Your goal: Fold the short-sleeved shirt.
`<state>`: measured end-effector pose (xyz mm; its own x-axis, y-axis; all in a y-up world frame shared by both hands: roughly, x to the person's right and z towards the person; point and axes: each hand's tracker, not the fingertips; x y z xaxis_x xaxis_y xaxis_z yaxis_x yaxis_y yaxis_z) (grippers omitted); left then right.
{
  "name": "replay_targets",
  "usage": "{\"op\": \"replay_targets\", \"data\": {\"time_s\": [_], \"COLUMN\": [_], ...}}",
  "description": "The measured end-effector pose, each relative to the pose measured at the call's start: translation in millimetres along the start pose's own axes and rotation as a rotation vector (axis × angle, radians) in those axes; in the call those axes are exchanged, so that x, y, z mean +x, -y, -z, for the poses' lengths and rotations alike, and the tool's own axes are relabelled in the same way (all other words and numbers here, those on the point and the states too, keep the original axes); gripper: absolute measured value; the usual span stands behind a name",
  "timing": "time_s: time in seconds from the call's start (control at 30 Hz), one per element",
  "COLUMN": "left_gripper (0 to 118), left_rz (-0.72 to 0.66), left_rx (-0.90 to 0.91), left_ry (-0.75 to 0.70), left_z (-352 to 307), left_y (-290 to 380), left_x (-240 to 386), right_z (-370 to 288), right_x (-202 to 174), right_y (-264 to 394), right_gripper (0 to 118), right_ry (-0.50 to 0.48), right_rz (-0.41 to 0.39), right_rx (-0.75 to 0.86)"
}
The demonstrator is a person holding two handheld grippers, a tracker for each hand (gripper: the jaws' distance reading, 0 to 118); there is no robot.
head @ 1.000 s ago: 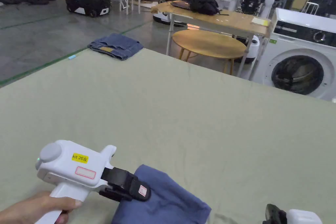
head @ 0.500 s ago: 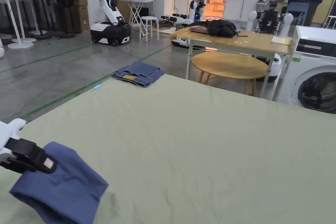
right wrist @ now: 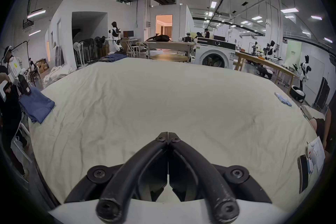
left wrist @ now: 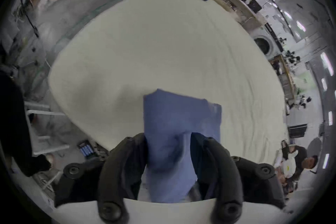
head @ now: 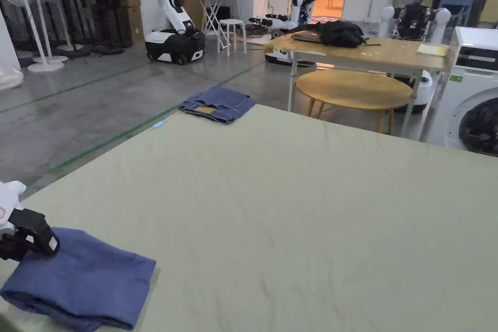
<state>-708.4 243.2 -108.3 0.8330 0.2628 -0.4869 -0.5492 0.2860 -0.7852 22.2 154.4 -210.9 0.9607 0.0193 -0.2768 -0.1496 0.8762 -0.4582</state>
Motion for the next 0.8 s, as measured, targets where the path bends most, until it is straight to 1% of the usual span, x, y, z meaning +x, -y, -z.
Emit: {"op": "replay_targets", "data": {"time_s": [0.07,0.17,0.23,0.27,0.33,0.53,0.6,0.63,0.7,0.8], "left_gripper": [57,58,58,58,58,58,57,57,52,52], "left_rz": [0.010,-0.019,-0.035,-0.028,-0.002,0.150,0.204,0.255,0.324,0.375], "left_rx": [0.056,0.173,0.233,0.243,0.260,0.326,0.358,0.399,0.460,0.556], "left_ry": [-0.050,-0.082,-0.027,0.026,0.083,0.199,0.228,0.236,0.258,0.315], "left_z": [-17.6,-45.7,-51.2,-48.3,-38.2,19.8,38.2,45.6,58.6,73.4], "left_y": [-3.1,-0.8,1.3,5.1,14.6,57.6,73.6,82.0,99.2,123.1], "left_x": [-2.8,-4.8,-6.8,-1.8,12.7,95.1,134.6,155.6,199.3,262.5], "right_z": [-0.2,-0.1,0.4,0.7,0.0,-2.7,-4.0,-4.4,-4.9,-5.8], "right_x": [-1.0,-2.6,-3.5,-3.9,-4.6,-0.2,5.9,8.5,16.5,28.4], "right_y": [0.0,0.7,1.0,1.1,0.8,-1.9,-3.8,-4.8,-7.5,-12.9], "right_gripper": [0,0,0,0,0,0,0,0,0,0], "right_ry": [-0.005,-0.010,-0.015,-0.017,-0.019,-0.009,-0.001,0.008,0.028,0.065], "right_rz": [0.001,0.000,0.000,0.001,0.007,0.016,0.022,0.024,0.033,0.050], "right_rx": [-0.001,0.000,0.001,0.002,0.004,0.020,0.029,0.034,0.044,0.062]}}
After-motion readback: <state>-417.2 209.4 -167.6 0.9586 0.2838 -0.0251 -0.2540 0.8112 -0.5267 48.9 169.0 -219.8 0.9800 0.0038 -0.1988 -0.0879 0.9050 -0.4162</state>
